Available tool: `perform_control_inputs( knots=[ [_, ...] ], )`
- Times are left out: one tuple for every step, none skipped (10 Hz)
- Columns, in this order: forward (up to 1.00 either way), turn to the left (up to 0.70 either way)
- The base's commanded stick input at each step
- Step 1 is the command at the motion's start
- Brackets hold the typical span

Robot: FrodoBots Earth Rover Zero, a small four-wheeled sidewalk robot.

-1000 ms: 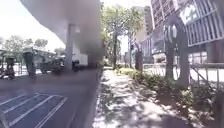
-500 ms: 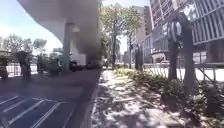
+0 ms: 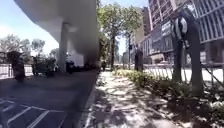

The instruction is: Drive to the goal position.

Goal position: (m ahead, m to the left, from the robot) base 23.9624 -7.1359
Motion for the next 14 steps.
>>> perform_control_inputs(
  knots=[
    [0.48,0.0],
    [0.65,0.0],
    [0.7,0.0],
    [0.7,0.0],
    [0.46,0.0],
    [0.45,0.0],
    [0.45,0.0],
    [0.45,0.0],
    [0.45,0.0],
    [0.45,0.0],
    [0.45,0.0],
    [0.45,0.0],
    [0.45,0.0],
    [0.45,0.0]
  ],
)
